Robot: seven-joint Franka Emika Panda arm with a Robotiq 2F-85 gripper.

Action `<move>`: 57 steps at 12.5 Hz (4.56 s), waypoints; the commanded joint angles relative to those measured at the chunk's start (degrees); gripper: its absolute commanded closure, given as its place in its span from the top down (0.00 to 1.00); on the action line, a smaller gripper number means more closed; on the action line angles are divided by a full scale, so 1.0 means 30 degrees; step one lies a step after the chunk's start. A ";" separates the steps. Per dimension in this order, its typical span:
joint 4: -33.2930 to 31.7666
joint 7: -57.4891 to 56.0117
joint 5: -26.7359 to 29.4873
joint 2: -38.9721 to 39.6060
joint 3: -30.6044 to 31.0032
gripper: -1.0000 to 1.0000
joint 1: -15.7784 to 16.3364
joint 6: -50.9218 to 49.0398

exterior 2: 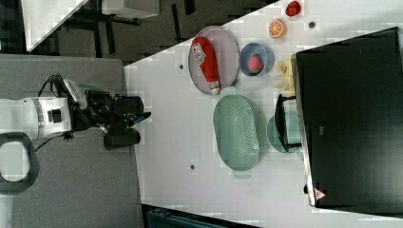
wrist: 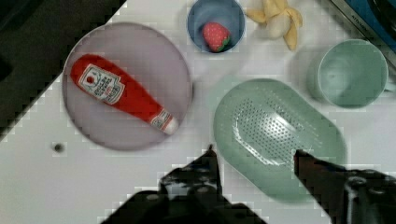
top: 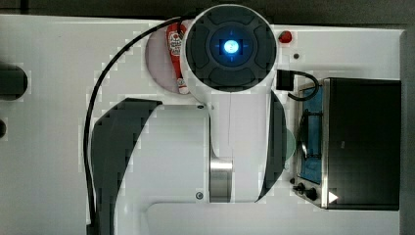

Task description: Drag strainer right to left.

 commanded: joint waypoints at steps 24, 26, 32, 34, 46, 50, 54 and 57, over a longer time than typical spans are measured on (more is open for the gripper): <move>-1.1037 1.3068 -0.0301 0.5073 0.0404 1.00 -0.0477 1.4479; -1.1376 1.3128 -0.0300 0.6264 0.0425 1.00 -0.0363 1.6223; -1.1547 1.3562 0.0137 0.8405 0.0657 1.00 -0.0035 1.8152; -1.1546 1.3662 0.0312 0.8530 0.0732 1.00 0.0261 1.8155; -1.1008 1.8819 0.1230 0.8610 0.1845 1.00 0.4034 1.8115; -0.9859 1.9938 0.1360 0.9427 0.2034 1.00 0.5715 1.7934; -0.8085 2.0138 0.2269 1.0374 0.2083 1.00 0.7288 1.7376; -0.6940 2.0294 0.3031 1.0927 0.2082 1.00 0.8182 1.6707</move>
